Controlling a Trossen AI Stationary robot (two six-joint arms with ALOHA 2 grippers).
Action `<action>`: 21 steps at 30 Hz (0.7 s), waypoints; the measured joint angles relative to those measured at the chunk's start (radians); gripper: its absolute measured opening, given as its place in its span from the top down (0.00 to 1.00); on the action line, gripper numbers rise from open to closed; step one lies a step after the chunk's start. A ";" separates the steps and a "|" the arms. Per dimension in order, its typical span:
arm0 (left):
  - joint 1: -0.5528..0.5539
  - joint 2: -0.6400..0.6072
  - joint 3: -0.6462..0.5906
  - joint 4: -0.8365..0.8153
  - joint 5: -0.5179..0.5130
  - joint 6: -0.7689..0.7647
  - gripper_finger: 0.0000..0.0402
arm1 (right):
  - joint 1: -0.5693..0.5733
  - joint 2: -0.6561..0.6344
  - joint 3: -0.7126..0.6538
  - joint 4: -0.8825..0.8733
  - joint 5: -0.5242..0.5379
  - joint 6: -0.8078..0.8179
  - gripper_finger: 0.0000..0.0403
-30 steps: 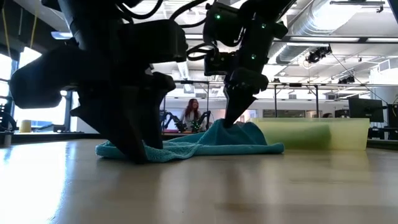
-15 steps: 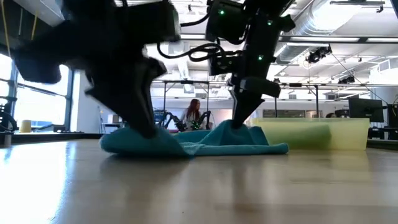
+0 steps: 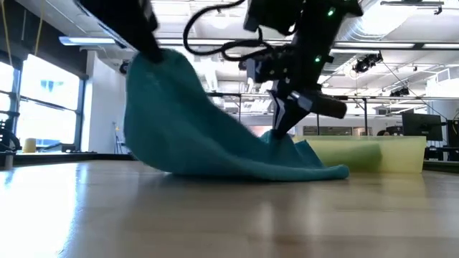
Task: Roll microfiber towels into tight, uniform cylinder then place into a basket
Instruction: Roll the blue towel
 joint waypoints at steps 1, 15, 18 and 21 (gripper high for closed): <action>-0.006 -0.006 0.000 -0.017 -0.020 -0.029 1.00 | 0.015 0.000 0.000 0.001 -0.009 0.008 1.00; -0.030 0.096 0.000 -0.118 -0.145 -0.216 1.00 | 0.140 0.000 0.000 0.081 -0.252 0.233 0.92; -0.030 0.115 0.000 -0.118 -0.145 -0.223 1.00 | 0.145 0.000 0.000 0.054 -0.238 0.209 0.84; -0.029 0.129 0.000 -0.116 -0.144 -0.223 1.00 | 0.145 0.000 0.000 -0.010 -0.162 0.184 0.76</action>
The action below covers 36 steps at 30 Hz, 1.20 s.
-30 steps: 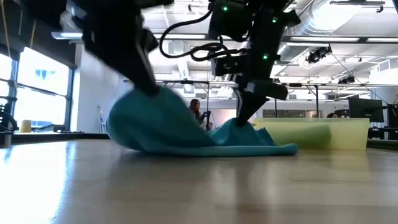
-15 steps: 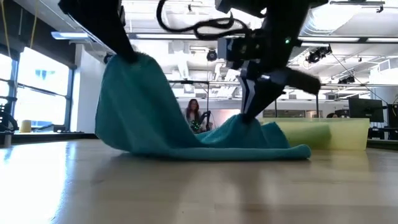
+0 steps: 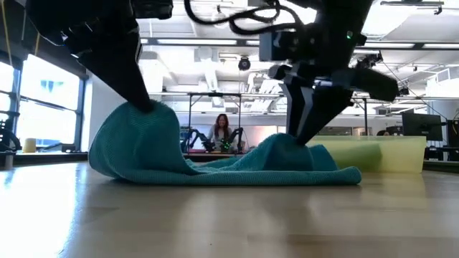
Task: Roll microfiber towels into tight, uniform cylinder then place into a basket
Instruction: Roll the blue towel
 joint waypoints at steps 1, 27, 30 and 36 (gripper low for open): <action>0.001 0.001 0.000 0.003 0.000 0.000 1.00 | 0.000 0.000 0.000 -0.022 0.024 0.002 0.74; 0.002 0.001 0.000 0.004 -0.082 -0.012 1.00 | -0.056 0.016 0.000 0.075 -0.096 0.079 0.99; 0.002 -0.003 0.000 0.004 -0.092 -0.023 1.00 | -0.055 0.007 0.000 0.051 -0.093 0.113 0.99; 0.001 -0.032 0.000 0.005 -0.111 -0.023 1.00 | -0.055 -0.065 0.000 -0.045 -0.055 0.185 1.00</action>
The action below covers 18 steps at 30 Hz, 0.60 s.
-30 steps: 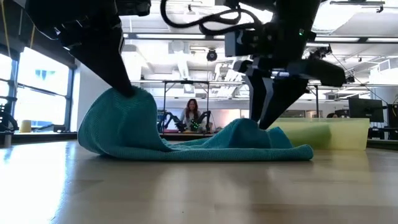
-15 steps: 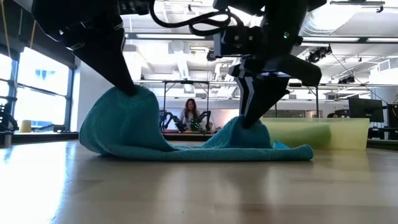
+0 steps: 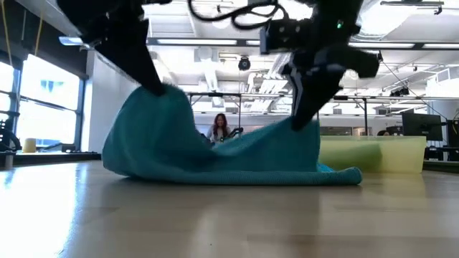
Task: Roll microfiber towels into tight, uniform cylinder then place into a basket
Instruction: Roll the blue towel
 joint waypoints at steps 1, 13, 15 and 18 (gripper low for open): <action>0.000 -0.009 0.000 -0.001 -0.014 0.000 1.00 | 0.001 -0.019 0.000 -0.019 0.018 0.008 1.00; 0.007 -0.207 0.001 -0.032 -0.290 0.016 1.00 | 0.028 -0.218 0.000 -0.132 0.239 -0.033 1.00; 0.008 -0.234 0.000 -0.040 -0.334 0.045 1.00 | 0.037 -0.243 0.000 -0.147 0.316 -0.057 1.00; 0.008 -0.279 0.000 -0.037 -0.408 0.089 1.00 | 0.049 -0.280 0.000 -0.170 0.412 -0.086 1.00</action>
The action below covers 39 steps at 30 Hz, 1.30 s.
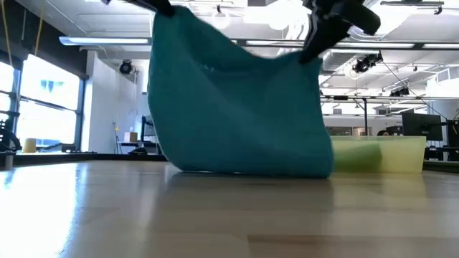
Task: Roll microfiber towels into tight, uniform cylinder then place into a basket
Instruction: Roll the blue towel
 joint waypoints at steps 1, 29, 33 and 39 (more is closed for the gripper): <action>0.000 -0.014 0.000 0.001 -0.025 0.011 1.00 | 0.001 -0.012 0.000 -0.001 0.032 -0.010 1.00; 0.204 -0.113 0.000 0.012 -0.208 0.286 1.00 | -0.100 -0.079 0.000 0.218 0.398 -0.426 1.00; 0.177 -0.095 0.000 -0.002 0.015 0.204 1.00 | -0.046 -0.061 0.000 0.135 0.156 -0.228 1.00; 0.087 0.034 -0.025 0.029 0.203 0.086 1.00 | 0.069 0.023 0.000 0.070 -0.160 0.009 1.00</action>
